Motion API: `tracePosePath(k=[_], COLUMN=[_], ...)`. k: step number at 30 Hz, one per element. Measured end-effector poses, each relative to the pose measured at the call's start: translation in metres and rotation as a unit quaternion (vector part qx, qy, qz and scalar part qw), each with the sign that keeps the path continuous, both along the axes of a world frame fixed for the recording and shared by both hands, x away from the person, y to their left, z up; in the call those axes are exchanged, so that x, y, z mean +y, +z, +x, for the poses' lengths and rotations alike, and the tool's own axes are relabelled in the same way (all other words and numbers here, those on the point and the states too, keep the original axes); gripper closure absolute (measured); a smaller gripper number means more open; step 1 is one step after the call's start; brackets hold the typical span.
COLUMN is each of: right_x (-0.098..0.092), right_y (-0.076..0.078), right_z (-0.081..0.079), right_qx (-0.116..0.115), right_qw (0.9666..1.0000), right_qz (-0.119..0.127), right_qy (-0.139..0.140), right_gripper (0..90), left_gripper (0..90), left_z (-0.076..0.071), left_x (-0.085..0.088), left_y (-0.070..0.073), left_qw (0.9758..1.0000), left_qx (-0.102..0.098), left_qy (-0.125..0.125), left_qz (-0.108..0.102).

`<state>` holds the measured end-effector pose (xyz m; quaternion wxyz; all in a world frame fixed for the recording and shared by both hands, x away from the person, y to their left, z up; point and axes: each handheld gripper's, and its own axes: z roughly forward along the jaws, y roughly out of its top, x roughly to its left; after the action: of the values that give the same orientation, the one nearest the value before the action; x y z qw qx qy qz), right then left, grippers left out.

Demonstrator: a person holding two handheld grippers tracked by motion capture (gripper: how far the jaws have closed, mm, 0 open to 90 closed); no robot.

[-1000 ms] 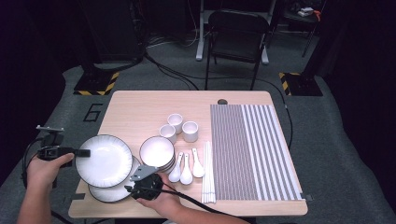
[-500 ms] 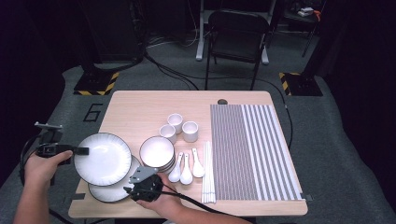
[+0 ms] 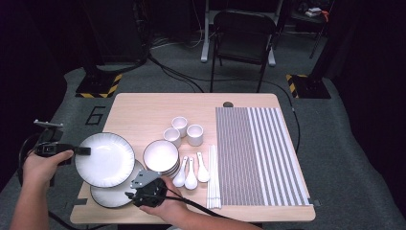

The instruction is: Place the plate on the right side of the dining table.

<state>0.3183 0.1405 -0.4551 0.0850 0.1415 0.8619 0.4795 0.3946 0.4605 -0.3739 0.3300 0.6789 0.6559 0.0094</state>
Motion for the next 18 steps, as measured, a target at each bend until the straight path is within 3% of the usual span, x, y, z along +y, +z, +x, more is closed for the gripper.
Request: tracePosePath(k=[2,18], right_x=[-0.001,-0.009], right_y=[0.002,0.022], right_z=[0.001,0.005], right_qx=[0.000,0.005], right_qw=[1.0000,0.9999], right_qz=[0.001,0.010], right_qy=[0.002,-0.008], right_gripper=[57.2,55.7], left_gripper=[80.1,80.1], left_z=[0.001,0.005], left_x=[-0.002,-0.003], left_y=[0.002,0.024], left_qw=[1.0000,0.9999], left_qx=[-0.004,-0.012], left_qy=[0.008,-0.001], left_qz=[-0.001,-0.002])
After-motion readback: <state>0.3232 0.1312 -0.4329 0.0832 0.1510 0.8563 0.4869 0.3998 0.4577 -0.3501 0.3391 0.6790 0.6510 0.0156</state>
